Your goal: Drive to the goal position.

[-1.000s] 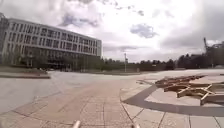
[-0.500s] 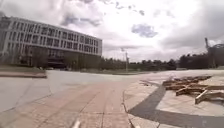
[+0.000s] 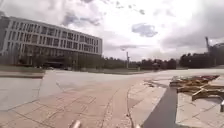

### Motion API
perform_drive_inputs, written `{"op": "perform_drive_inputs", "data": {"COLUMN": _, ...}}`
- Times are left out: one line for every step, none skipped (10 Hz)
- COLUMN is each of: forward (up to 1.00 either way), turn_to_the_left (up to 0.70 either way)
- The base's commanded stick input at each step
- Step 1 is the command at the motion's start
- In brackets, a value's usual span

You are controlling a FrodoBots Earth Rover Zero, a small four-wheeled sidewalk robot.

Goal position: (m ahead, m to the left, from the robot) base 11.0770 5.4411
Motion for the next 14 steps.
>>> {"op": "perform_drive_inputs", "data": {"forward": 1.00, "turn_to_the_left": 0.40}}
{"op": "perform_drive_inputs", "data": {"forward": 1.00, "turn_to_the_left": 0.40}}
{"op": "perform_drive_inputs", "data": {"forward": 1.00, "turn_to_the_left": 0.40}}
{"op": "perform_drive_inputs", "data": {"forward": 1.00, "turn_to_the_left": 0.40}}
{"op": "perform_drive_inputs", "data": {"forward": 1.00, "turn_to_the_left": 0.34}}
{"op": "perform_drive_inputs", "data": {"forward": 1.00, "turn_to_the_left": 0.06}}
{"op": "perform_drive_inputs", "data": {"forward": 1.00, "turn_to_the_left": 0.00}}
{"op": "perform_drive_inputs", "data": {"forward": 1.00, "turn_to_the_left": 0.00}}
{"op": "perform_drive_inputs", "data": {"forward": 1.00, "turn_to_the_left": 0.00}}
{"op": "perform_drive_inputs", "data": {"forward": 1.00, "turn_to_the_left": 0.00}}
{"op": "perform_drive_inputs", "data": {"forward": 1.00, "turn_to_the_left": 0.00}}
{"op": "perform_drive_inputs", "data": {"forward": 1.00, "turn_to_the_left": 0.00}}
{"op": "perform_drive_inputs", "data": {"forward": 1.00, "turn_to_the_left": 0.00}}
{"op": "perform_drive_inputs", "data": {"forward": 1.00, "turn_to_the_left": 0.00}}
